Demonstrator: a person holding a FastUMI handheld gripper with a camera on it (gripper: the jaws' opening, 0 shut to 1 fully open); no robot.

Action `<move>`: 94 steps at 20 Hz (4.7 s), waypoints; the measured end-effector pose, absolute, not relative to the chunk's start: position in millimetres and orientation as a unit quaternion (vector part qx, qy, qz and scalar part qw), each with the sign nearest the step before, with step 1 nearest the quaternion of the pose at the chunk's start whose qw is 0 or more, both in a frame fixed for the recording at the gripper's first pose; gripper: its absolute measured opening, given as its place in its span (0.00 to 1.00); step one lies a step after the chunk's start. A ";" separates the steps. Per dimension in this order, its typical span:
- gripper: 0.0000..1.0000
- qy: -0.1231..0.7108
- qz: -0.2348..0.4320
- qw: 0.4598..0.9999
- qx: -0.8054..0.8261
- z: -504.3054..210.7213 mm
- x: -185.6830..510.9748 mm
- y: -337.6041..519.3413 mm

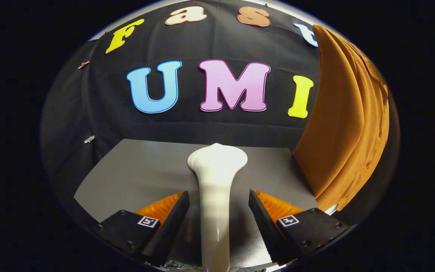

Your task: Iron the clothes twice with a garment steamer, once on the left side and once on the right side.

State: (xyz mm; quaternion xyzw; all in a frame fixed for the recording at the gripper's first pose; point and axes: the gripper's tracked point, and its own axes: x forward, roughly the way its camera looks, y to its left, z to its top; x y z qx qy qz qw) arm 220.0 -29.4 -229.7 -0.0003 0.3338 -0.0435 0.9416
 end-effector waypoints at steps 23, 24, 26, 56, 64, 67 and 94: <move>0.42 0.251 -0.058 0.966 0.026 -171.7 184.0 -31.7; 0.42 0.236 -0.063 0.969 0.027 -161.9 175.0 -31.9; 0.42 0.214 -0.075 0.974 0.028 -146.2 154.5 -32.5; 0.41 0.121 -0.134 0.983 0.013 -80.8 108.2 -264.1; 0.41 0.152 -0.061 0.986 0.036 -111.5 154.9 -290.2; 0.42 0.172 -0.036 0.983 0.060 -130.2 165.3 -295.7; 0.42 0.319 0.001 0.933 0.166 -266.7 96.8 -310.1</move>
